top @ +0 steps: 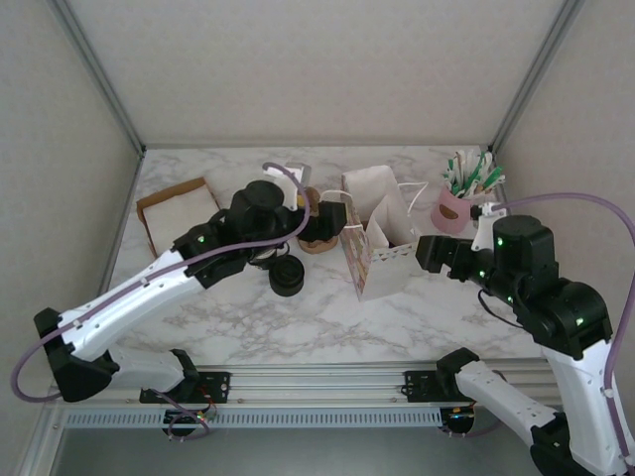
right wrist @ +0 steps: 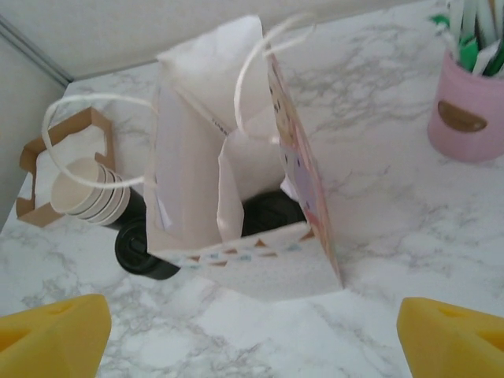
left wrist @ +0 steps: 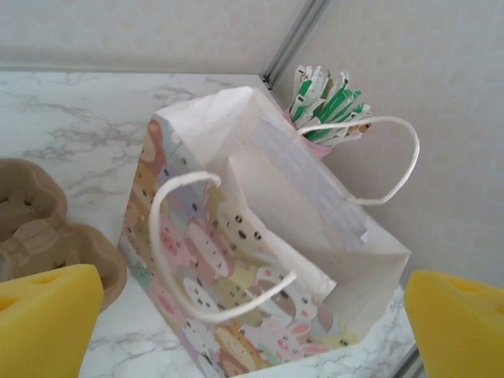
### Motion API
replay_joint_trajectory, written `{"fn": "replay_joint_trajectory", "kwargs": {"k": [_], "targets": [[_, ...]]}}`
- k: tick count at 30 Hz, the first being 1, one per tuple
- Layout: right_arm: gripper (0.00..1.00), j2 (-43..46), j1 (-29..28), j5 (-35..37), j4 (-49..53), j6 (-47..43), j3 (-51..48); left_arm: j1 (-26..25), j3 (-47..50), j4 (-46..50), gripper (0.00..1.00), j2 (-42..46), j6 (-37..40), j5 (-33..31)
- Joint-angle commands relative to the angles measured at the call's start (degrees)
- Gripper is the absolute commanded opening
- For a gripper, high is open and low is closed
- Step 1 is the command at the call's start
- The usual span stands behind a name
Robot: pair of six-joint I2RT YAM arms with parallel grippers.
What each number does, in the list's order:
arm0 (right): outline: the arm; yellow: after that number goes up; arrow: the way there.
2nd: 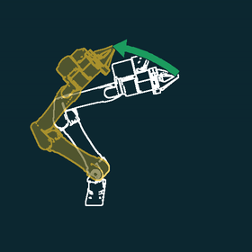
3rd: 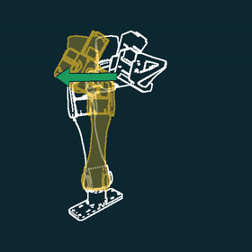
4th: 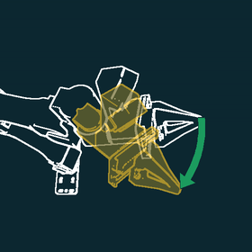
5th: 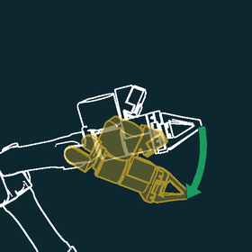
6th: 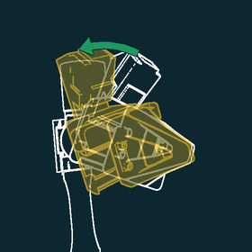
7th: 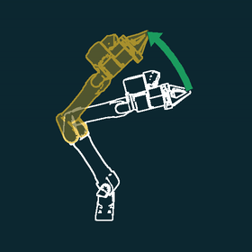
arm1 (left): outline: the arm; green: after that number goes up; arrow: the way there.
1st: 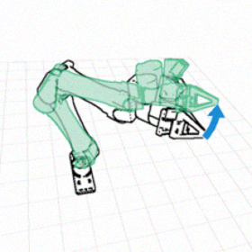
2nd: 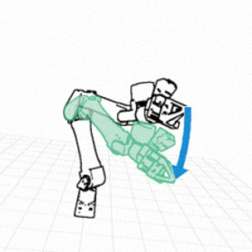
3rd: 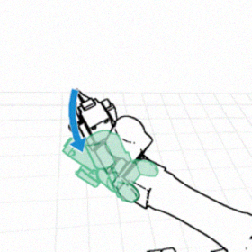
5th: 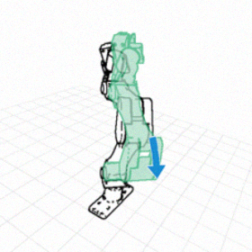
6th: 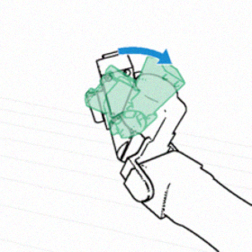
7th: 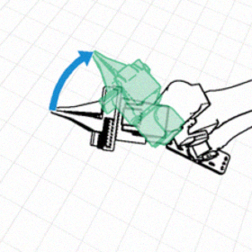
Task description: Pack the takeout coffee
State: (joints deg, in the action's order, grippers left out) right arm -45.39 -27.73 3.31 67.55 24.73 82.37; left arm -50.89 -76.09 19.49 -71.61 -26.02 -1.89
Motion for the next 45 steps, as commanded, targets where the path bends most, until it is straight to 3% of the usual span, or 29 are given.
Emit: {"fn": "replay_joint_trajectory", "kwargs": {"k": [1, 6, 12, 19, 27, 32, 45], "targets": [[0.91, 1.5, 0.3, -1.8, 2.5, 3.9, -2.7, 0.2, 4.2, -2.8, 0.94, 3.5, -2.2, 1.0], [0.86, 3.3, 0.2, 2.9, 4.3, 8.0, -7.7, 0.4, 9.9, -3.3, 0.83, 6.1, -3.4, 0.6], [0.82, 4.2, 0.2, 17.8, 8.7, 14.6, -11.7, 2.5, 15.4, -3.9, 0.65, 8.4, -4.8, 1.4], [0.82, -0.9, 0.6, 18.4, 1.4, 16.0, -18.8, 4.8, 17.9, -6.1, 0.58, 6.3, -6.1, 5.1], [0.82, -4.0, 9.3, 10.8, -7.3, 13.1, -25.1, 5.9, 18.2, -9.4, 0.56, 1.5, -7.3, 9.6], [0.82, -4.8, 14.7, 0.4, -13.1, 10.5, -29.5, 6.2, 18.2, -11.8, 0.56, -1.9, -7.9, 12.1], [0.82, -6.2, 16.8, -10.6, -16.8, 8.3, -33.6, 7.6, 16.3, -13.8, 0.55, -7.5, -8.1, 14.6]]}}
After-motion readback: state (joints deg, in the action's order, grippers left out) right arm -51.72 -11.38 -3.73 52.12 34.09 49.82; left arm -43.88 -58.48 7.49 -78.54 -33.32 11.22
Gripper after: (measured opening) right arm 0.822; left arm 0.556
